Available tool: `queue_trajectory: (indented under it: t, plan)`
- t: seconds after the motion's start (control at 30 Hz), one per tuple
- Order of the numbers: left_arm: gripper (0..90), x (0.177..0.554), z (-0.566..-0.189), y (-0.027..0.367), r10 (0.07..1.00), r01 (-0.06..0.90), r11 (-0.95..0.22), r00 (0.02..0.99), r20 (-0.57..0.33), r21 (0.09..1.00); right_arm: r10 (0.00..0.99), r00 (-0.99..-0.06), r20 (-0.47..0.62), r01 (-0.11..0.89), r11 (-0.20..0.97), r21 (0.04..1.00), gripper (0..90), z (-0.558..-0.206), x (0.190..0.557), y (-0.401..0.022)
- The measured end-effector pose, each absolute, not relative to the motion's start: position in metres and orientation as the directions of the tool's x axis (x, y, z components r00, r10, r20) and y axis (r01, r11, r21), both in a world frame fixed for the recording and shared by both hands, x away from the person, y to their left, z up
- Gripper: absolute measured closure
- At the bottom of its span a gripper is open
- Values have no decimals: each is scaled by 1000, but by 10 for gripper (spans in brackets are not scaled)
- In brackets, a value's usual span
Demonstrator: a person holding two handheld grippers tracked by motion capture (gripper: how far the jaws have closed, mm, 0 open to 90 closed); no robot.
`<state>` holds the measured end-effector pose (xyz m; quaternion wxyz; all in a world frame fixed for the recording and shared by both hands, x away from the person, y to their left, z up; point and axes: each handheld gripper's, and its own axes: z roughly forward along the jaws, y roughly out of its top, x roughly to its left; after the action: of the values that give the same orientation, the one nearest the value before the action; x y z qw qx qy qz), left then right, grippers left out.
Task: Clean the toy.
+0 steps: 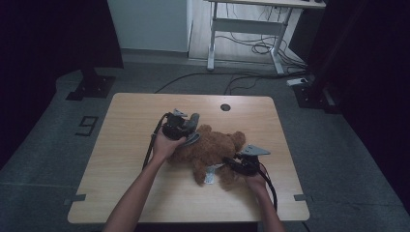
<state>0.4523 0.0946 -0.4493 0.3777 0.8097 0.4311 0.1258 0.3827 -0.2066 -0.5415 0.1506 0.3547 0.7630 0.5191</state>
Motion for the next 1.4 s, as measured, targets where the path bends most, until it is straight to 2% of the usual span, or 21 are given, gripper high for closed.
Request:
queue_trajectory:
  t: [0.2,0.4,0.53,0.63,0.73,0.83,0.93,1.03,1.13,1.2,1.3,1.4]
  plan:
    - [796,434,-459,100,801,582,-327,588,-108,744,709,-685,169,409,182,894,588,-543,384,-207]
    - [804,419,-465,104,798,562,-306,592,-116,768,725,-647,236,468,132,874,387,-540,380,-217]
    - [805,409,-468,105,791,541,-314,604,-100,781,723,-626,292,495,79,865,303,-532,375,-231]
    - [805,401,-470,108,787,532,-300,607,-109,792,708,-615,347,486,-7,874,260,-519,370,-243]
    - [806,393,-472,109,783,519,-295,612,-108,802,716,-609,342,465,-27,885,228,-502,369,-245]
    - [807,384,-474,109,779,506,-300,619,-99,809,721,-612,324,459,-9,888,209,-489,374,-234]
    - [807,376,-476,110,775,492,-303,625,-89,816,724,-637,265,467,88,880,182,-486,383,-213]
    - [806,371,-477,113,768,486,-301,634,-93,820,704,-656,270,505,144,851,172,-494,391,-197]
    - [806,365,-479,116,757,490,-288,643,-119,823,678,-665,312,539,147,829,217,-508,389,-191]
    - [805,361,-480,117,748,487,-290,653,-123,824,659,-669,343,551,129,825,291,-518,386,-193]
    - [802,355,-474,116,741,488,-302,661,-121,819,639,-704,310,505,145,851,424,-524,376,-195]
    - [800,353,-454,111,746,470,-310,659,-95,827,638,-722,270,468,162,869,495,-526,369,-193]
